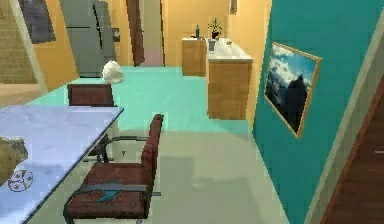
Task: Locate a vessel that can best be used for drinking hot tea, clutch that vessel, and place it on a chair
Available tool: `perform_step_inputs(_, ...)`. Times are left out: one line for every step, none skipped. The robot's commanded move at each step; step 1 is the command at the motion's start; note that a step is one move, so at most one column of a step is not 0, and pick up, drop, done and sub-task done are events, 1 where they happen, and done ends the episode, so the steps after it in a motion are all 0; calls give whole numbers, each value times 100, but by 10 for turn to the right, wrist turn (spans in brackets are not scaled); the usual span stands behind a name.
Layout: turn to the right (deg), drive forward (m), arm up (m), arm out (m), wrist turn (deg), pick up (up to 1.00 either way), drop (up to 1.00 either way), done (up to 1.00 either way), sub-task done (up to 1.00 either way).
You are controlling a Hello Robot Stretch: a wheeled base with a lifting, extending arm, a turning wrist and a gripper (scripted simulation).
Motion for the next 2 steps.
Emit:
perform_step_inputs(0, 15, 0, 0, 0, 0, 0, 0, 0)
perform_step_inputs(-450, 0, 0, 0, 0, 0, 0, 0, 0)
